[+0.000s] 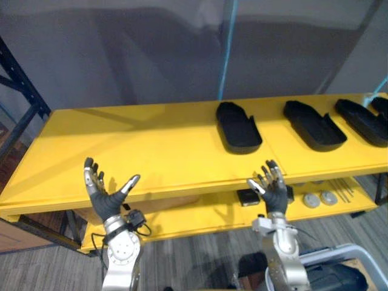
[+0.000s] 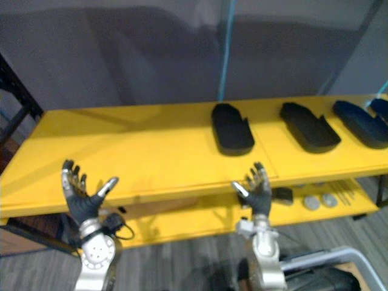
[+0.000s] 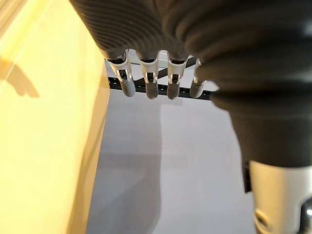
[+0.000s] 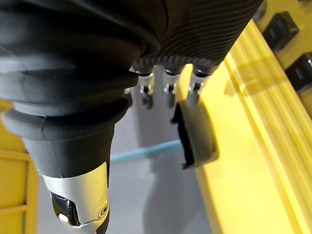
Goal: Walk over and take plastic housings, then place them on the shelf
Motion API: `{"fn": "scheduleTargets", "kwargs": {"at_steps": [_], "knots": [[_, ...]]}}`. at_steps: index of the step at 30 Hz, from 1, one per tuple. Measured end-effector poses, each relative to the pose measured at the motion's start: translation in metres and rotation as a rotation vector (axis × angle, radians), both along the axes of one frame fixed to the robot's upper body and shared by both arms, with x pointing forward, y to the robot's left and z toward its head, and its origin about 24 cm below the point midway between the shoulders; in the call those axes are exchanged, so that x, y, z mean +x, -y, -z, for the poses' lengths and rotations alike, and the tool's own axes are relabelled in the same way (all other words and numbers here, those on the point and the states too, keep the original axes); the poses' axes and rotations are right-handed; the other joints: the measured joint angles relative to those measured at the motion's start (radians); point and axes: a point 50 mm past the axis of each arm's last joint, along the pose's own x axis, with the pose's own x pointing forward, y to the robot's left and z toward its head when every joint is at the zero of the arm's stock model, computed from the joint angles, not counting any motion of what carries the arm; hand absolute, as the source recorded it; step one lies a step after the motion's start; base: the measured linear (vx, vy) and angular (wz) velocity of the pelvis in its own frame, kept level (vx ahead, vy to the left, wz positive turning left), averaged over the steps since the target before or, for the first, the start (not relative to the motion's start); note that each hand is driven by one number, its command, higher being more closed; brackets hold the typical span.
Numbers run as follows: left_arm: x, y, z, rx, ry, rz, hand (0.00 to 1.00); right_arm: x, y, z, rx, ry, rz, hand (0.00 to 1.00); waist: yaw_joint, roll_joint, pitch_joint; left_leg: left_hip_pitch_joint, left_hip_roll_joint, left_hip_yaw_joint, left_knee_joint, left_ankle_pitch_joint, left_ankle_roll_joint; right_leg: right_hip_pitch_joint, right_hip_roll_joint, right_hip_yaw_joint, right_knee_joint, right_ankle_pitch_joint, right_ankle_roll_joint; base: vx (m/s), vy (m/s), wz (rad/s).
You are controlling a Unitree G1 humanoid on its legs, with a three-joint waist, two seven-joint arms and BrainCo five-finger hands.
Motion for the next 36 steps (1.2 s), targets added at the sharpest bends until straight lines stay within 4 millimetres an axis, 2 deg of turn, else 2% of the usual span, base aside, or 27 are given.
{"fn": "scheduleTargets", "kwargs": {"at_steps": [3, 7, 9, 14, 19, 21, 23, 24, 25, 28, 30, 33, 36], "knots": [[-0.001, -0.005, 0.001, 0.004, -0.004, -0.020, 0.00, -0.003, 0.011, 0.002, -0.007, -0.009, 0.044, 0.00, 0.000, 0.005, -0.001, 0.001, 0.002, 0.022, 0.000, 0.000, 0.000, -0.013, 0.002, 0.025, 0.005, 0.001, 0.000, 0.00, 0.007, -0.18], [-0.003, -0.016, 0.003, -0.026, -0.010, -0.048, 0.00, -0.012, 0.037, 0.005, -0.027, -0.029, 0.148, 0.00, -0.023, 0.012, -0.003, 0.001, 0.004, 0.041, -0.001, -0.003, 0.001, -0.028, 0.005, 0.053, 0.016, 0.001, 0.000, -0.02, 0.008, -0.14], [-0.002, -0.018, 0.004, -0.048, -0.012, -0.043, 0.00, -0.013, 0.044, 0.005, -0.035, -0.033, 0.175, 0.00, -0.029, 0.014, -0.002, 0.005, 0.005, 0.052, -0.001, -0.004, 0.001, -0.031, 0.007, 0.068, 0.019, 0.000, -0.001, -0.03, 0.000, -0.23], [0.004, -0.012, 0.006, -0.031, -0.018, 0.058, 0.00, -0.017, 0.057, 0.005, -0.074, -0.048, 0.262, 0.00, -0.029, 0.016, -0.001, 0.019, 0.014, 0.075, -0.001, -0.015, -0.005, -0.031, 0.017, 0.090, 0.021, -0.009, -0.007, -0.01, -0.010, -0.15], [0.007, -0.005, 0.003, -0.004, -0.011, 0.169, 0.00, -0.018, 0.063, 0.006, -0.073, -0.077, 0.297, 0.00, -0.026, 0.021, 0.004, 0.062, 0.032, 0.177, 0.005, -0.034, -0.015, -0.051, 0.045, 0.185, 0.014, 0.019, -0.011, 0.05, -0.013, -0.60], [0.012, 0.004, 0.001, -0.022, 0.003, 0.240, 0.00, -0.023, 0.068, 0.007, -0.077, -0.086, 0.322, 0.00, -0.029, 0.014, 0.008, 0.074, 0.041, 0.229, 0.019, -0.055, -0.021, -0.059, 0.059, 0.232, -0.002, 0.031, -0.015, 0.04, -0.013, -0.80], [0.019, 0.023, -0.004, -0.026, 0.027, 0.343, 0.00, -0.030, 0.078, 0.002, -0.089, -0.074, 0.371, 0.00, -0.035, 0.008, 0.026, 0.069, 0.055, 0.282, 0.094, -0.110, -0.028, -0.064, 0.074, 0.288, -0.013, 0.042, -0.018, 0.04, -0.003, -0.98], [0.023, 0.034, -0.007, -0.025, 0.043, 0.407, 0.00, -0.035, 0.086, -0.005, -0.102, -0.047, 0.404, 0.00, -0.063, 0.011, 0.030, 0.069, 0.074, 0.330, 0.153, -0.154, -0.035, -0.066, 0.090, 0.335, -0.020, 0.046, -0.020, 0.07, -0.001, -1.19], [0.028, 0.041, -0.009, -0.023, 0.052, 0.442, 0.00, -0.039, 0.092, -0.009, -0.115, -0.035, 0.425, 0.00, -0.079, 0.017, 0.034, 0.068, 0.090, 0.356, 0.193, -0.183, -0.040, -0.066, 0.103, 0.359, -0.022, 0.048, -0.022, 0.09, -0.004, -1.03], [0.041, 0.051, -0.016, -0.013, 0.076, 0.486, 0.00, -0.051, 0.107, -0.013, -0.156, -0.034, 0.467, 0.00, -0.112, 0.031, 0.046, 0.067, 0.126, 0.415, 0.267, -0.241, -0.045, -0.071, 0.135, 0.423, -0.047, 0.073, -0.028, 0.08, -0.008, -0.80], [0.046, 0.053, -0.018, -0.008, 0.082, 0.488, 0.00, -0.057, 0.113, -0.011, -0.173, -0.051, 0.474, 0.00, -0.119, 0.033, 0.047, 0.067, 0.138, 0.433, 0.286, -0.257, -0.038, -0.086, 0.153, 0.447, -0.049, 0.087, -0.033, 0.07, -0.033, -0.70], [0.048, 0.052, -0.018, -0.007, 0.078, 0.472, 0.00, -0.060, 0.117, -0.018, -0.194, -0.024, 0.453, 0.00, -0.116, 0.046, 0.060, 0.064, 0.146, 0.377, 0.320, -0.293, -0.025, -0.100, 0.179, 0.489, -0.049, 0.100, -0.035, 0.07, -0.098, -0.77], [0.047, 0.051, -0.016, -0.018, 0.066, 0.449, 0.00, -0.061, 0.119, -0.021, -0.202, -0.002, 0.421, 0.00, -0.106, 0.054, 0.063, 0.043, 0.125, 0.215, 0.363, -0.325, 0.022, -0.113, 0.187, 0.539, -0.049, 0.104, -0.028, -0.01, -0.012, -0.47]]}}
